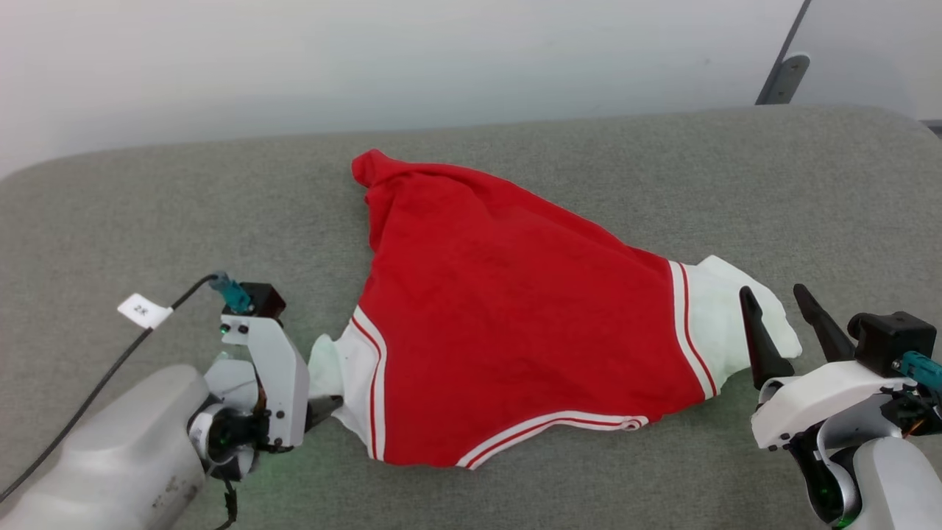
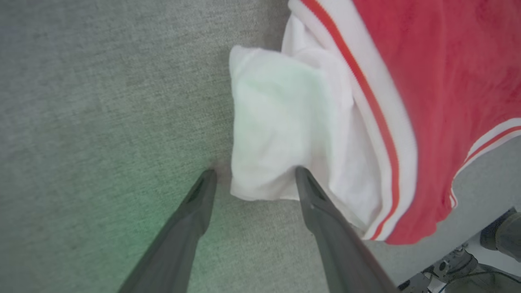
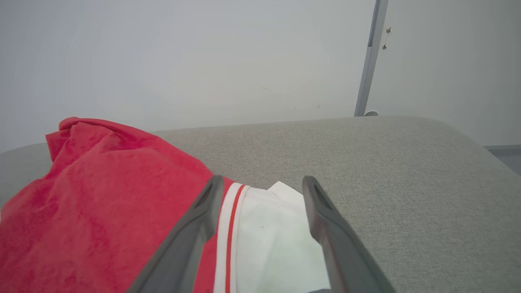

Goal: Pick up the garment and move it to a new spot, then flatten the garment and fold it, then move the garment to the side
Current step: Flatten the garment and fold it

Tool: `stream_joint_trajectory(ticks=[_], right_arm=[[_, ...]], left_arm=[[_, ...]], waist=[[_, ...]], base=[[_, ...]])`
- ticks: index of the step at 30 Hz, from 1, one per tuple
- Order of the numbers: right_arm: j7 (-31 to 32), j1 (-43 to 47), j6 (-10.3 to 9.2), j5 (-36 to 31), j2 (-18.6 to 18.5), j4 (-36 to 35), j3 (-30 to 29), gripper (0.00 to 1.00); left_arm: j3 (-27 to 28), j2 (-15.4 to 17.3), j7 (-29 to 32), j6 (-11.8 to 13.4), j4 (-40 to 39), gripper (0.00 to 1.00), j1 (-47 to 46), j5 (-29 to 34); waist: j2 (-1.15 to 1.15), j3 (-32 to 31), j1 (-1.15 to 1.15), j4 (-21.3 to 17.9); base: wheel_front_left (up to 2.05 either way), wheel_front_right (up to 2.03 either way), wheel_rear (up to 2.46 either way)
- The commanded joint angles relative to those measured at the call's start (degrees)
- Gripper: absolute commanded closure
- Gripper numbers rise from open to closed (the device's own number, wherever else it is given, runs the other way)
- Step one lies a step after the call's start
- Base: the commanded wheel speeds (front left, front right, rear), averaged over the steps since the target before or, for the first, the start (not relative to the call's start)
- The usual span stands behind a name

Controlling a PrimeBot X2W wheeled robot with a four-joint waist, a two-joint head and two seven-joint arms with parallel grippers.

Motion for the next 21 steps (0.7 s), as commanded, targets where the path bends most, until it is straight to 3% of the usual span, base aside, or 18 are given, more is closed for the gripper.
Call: stream_joint_trajectory(ticks=[1, 2, 3, 4, 5, 10, 17, 21], right_arm=[[0.0, -0.7, -0.08, 0.4, -0.1, -0.1, 0.0, 0.00], [0.0, -0.8, -0.08, 0.3, -0.1, -0.1, 0.0, 0.00], [0.0, -0.9, -0.08, 0.3, -0.1, -0.2, 0.0, 0.00], [0.0, -1.0, -0.08, 0.3, -0.1, -0.2, 0.0, 0.00], [0.0, -1.0, -0.08, 0.3, -0.1, -0.3, 0.0, 0.00], [-0.1, -1.2, -0.08, 0.3, 0.0, -0.6, -0.2, 0.00], [-0.5, -0.5, -0.08, 0.2, 0.2, -0.3, -1.0, 0.00], [-0.6, -0.1, -0.08, 0.0, 0.5, -0.1, -1.2, 0.00]], left_arm=[[-0.1, -0.3, -0.3, -0.5, 0.9, 0.00, 0.6, -0.2], [-0.3, -0.5, -0.7, -0.9, 2.0, 0.00, 0.3, 0.4], [-0.5, -0.8, -0.9, -1.3, 3.2, 0.08, 0.2, 0.7], [-0.6, -1.1, -1.1, -1.7, 4.3, 0.69, 0.2, 0.7], [-0.3, -1.5, -1.8, -2.0, 5.2, 1.00, 0.0, 0.7], [0.4, -1.7, -2.8, -3.3, 9.6, 1.00, -1.5, 0.6], [1.2, 0.7, -2.8, -3.6, 10.6, 1.00, -4.2, 1.0], [1.9, 3.0, -2.0, -2.0, 9.2, 1.00, -3.8, 0.1]], waist=[[0.00, 0.3, 0.00, -0.2], [0.00, 0.5, 0.00, -0.3], [0.00, 0.7, 0.00, -0.3], [0.00, 0.8, 0.00, -0.4], [0.00, 1.1, 0.00, -0.4], [0.00, 2.0, 0.00, -0.4], [0.00, 2.0, 0.00, 0.3], [0.00, 1.8, 0.00, 0.8]], base=[[0.00, 0.00, 0.00], [0.00, 0.00, 0.00], [0.00, 0.00, 0.00], [0.00, 0.00, 0.00], [0.00, 0.00, 0.00], [0.00, 0.00, 0.00], [0.00, 0.00, 0.00], [0.00, 0.00, 0.00]])
